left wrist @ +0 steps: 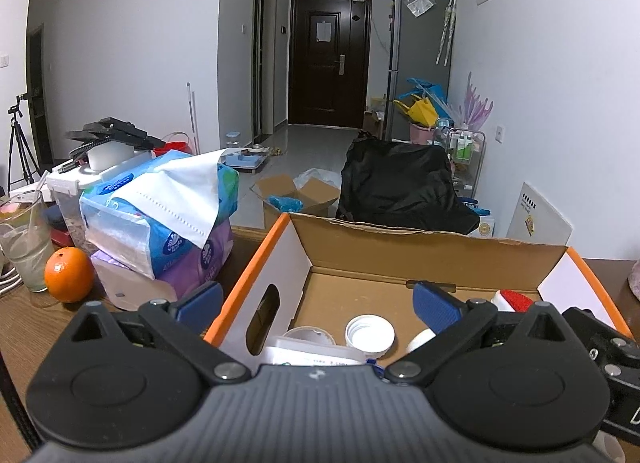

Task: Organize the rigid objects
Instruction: 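Open both tools to drop the bottle cap and spray bottle into the box, then withdraw both tools from the box and move the right tool to the purple cap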

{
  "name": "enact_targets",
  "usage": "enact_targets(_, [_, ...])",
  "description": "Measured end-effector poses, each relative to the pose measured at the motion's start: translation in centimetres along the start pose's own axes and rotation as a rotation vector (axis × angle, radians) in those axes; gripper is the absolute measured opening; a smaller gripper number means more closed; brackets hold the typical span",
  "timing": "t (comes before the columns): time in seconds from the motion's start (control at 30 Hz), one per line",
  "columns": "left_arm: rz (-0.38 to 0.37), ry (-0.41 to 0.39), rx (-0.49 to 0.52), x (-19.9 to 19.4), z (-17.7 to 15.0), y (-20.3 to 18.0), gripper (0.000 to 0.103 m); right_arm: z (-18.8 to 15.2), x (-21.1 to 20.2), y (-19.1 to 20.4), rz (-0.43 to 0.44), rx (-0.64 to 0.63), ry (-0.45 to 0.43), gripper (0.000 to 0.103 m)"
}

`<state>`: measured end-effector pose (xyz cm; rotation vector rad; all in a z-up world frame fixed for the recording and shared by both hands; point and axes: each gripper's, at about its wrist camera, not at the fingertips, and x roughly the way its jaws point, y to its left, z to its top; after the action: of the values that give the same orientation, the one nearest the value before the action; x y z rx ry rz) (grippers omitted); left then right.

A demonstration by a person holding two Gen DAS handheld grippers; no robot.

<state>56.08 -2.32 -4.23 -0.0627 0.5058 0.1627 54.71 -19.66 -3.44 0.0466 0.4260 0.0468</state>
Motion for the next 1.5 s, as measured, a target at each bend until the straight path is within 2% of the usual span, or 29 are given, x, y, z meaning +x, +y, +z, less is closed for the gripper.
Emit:
enact_targets(0.47, [-0.009,-0.004,0.006,-0.3,-0.2,-0.1,0.103,-0.3,-0.9,0.1,-0.007,-0.03,-0.006,0.103])
enact_targets(0.63, [-0.008,-0.017,0.039,-0.8,-0.6,-0.3,0.103,-0.5,-1.7,-0.2,0.004,-0.039,-0.014,0.103])
enact_targets(1.5, [-0.066,-0.023,0.105,-5.9,-4.1,-0.7,0.103,-2.3,-6.9,-2.4,-0.006,-0.075,-0.028,0.103])
